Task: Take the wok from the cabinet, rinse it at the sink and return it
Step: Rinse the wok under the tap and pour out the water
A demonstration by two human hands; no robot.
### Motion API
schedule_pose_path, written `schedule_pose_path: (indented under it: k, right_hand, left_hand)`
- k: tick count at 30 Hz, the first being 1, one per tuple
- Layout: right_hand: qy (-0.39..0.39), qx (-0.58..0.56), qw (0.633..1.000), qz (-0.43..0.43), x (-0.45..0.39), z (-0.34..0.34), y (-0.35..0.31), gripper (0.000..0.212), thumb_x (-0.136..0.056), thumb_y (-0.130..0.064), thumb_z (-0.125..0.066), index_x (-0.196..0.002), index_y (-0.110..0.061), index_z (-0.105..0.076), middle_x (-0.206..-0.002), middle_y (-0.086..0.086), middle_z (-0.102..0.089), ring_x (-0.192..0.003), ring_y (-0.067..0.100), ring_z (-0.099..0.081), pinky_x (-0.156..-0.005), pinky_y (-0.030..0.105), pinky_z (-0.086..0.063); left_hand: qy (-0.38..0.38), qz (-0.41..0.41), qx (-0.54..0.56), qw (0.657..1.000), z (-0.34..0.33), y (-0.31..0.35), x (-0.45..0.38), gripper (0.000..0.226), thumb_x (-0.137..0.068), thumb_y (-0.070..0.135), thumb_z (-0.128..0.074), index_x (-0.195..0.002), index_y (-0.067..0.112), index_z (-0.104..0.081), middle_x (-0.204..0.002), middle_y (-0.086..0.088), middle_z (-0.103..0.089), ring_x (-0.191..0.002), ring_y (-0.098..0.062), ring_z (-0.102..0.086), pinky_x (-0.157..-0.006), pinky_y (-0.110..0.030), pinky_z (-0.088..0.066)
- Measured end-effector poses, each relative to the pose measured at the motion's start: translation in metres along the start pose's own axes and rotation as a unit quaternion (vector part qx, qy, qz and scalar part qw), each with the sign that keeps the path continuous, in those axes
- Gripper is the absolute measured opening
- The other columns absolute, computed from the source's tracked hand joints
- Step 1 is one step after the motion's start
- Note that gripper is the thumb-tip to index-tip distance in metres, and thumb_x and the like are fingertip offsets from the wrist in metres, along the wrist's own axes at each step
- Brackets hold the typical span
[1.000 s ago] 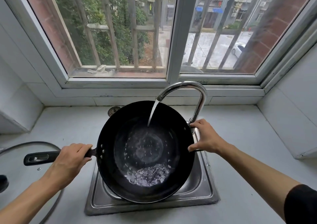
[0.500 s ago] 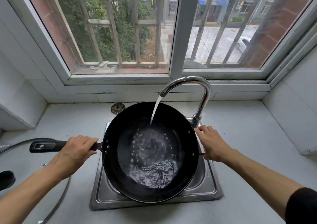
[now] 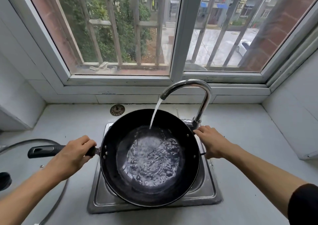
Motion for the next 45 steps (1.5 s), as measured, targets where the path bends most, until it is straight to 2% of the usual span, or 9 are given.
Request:
schedule_pose_path:
  k: [5, 12, 23, 28, 34, 45]
  right_hand:
    - [-0.006, -0.018, 1.000, 0.019, -0.011, 0.005, -0.011, 0.089, -0.051, -0.044, -0.086, -0.127, -0.020, -0.045, -0.128, 0.002, -0.047, -0.114, 0.024, -0.042, -0.098, 0.033, -0.042]
    - [-0.030, -0.014, 0.999, 0.035, -0.020, 0.001, -0.012, 0.085, -0.050, -0.048, -0.085, -0.123, -0.020, -0.051, -0.123, 0.002, -0.054, -0.110, 0.023, -0.048, -0.096, 0.033, -0.044]
    - [-0.088, -0.026, 0.996, 0.011, -0.018, -0.017, 0.005, 0.088, -0.051, -0.042, -0.085, -0.128, -0.019, -0.050, -0.127, 0.002, -0.053, -0.113, 0.024, -0.049, -0.097, 0.035, -0.045]
    - [-0.079, -0.038, 0.996, 0.003, -0.012, -0.024, 0.008, 0.094, -0.050, -0.041, -0.088, -0.132, -0.019, -0.047, -0.130, 0.001, -0.048, -0.114, 0.024, -0.045, -0.098, 0.036, -0.045]
    - [-0.072, -0.035, 0.997, 0.006, -0.008, -0.033, 0.006, 0.089, -0.052, -0.041, -0.087, -0.128, -0.020, -0.046, -0.127, 0.001, -0.047, -0.111, 0.022, -0.043, -0.096, 0.033, -0.043]
    - [-0.066, -0.050, 0.997, -0.008, -0.001, -0.045, 0.004, 0.095, -0.051, -0.039, -0.087, -0.132, -0.017, -0.042, -0.130, 0.002, -0.044, -0.116, 0.024, -0.040, -0.099, 0.034, -0.042]
  left_hand:
    - [-0.002, 0.021, -0.036, 0.999, 0.006, -0.011, 0.002, 0.033, -0.065, 0.002, -0.082, -0.094, 0.009, -0.067, -0.083, -0.003, -0.059, -0.073, -0.028, -0.057, -0.064, -0.043, -0.050]
    - [0.002, 0.034, -0.036, 0.999, 0.004, -0.018, 0.000, 0.038, -0.060, -0.001, -0.085, -0.093, 0.009, -0.069, -0.081, -0.002, -0.061, -0.071, -0.028, -0.059, -0.062, -0.042, -0.051]
    - [-0.024, 0.036, -0.035, 0.998, -0.034, -0.019, -0.017, 0.039, -0.059, 0.006, -0.087, -0.092, 0.013, -0.069, -0.082, -0.002, -0.064, -0.073, -0.029, -0.060, -0.062, -0.044, -0.052]
    - [-0.034, 0.029, -0.038, 0.998, -0.048, -0.019, -0.016, 0.038, -0.058, 0.008, -0.088, -0.090, 0.015, -0.067, -0.079, 0.000, -0.061, -0.070, -0.027, -0.058, -0.058, -0.041, -0.050]
    - [-0.033, 0.034, -0.052, 0.998, -0.051, -0.012, -0.013, 0.039, -0.056, 0.007, -0.088, -0.088, 0.013, -0.068, -0.078, -0.001, -0.062, -0.068, -0.028, -0.059, -0.057, -0.041, -0.051]
    - [-0.043, 0.036, -0.055, 0.997, -0.063, -0.003, -0.007, 0.038, -0.055, 0.005, -0.088, -0.087, 0.011, -0.068, -0.076, -0.003, -0.062, -0.065, -0.029, -0.058, -0.055, -0.038, -0.050]
Point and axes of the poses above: each hand's wrist, its own x-axis away from the middle knuckle, its own z-axis out of the back of the hand, y = z × x, the point moved 3 cm from there along -x, towards the middle knuckle
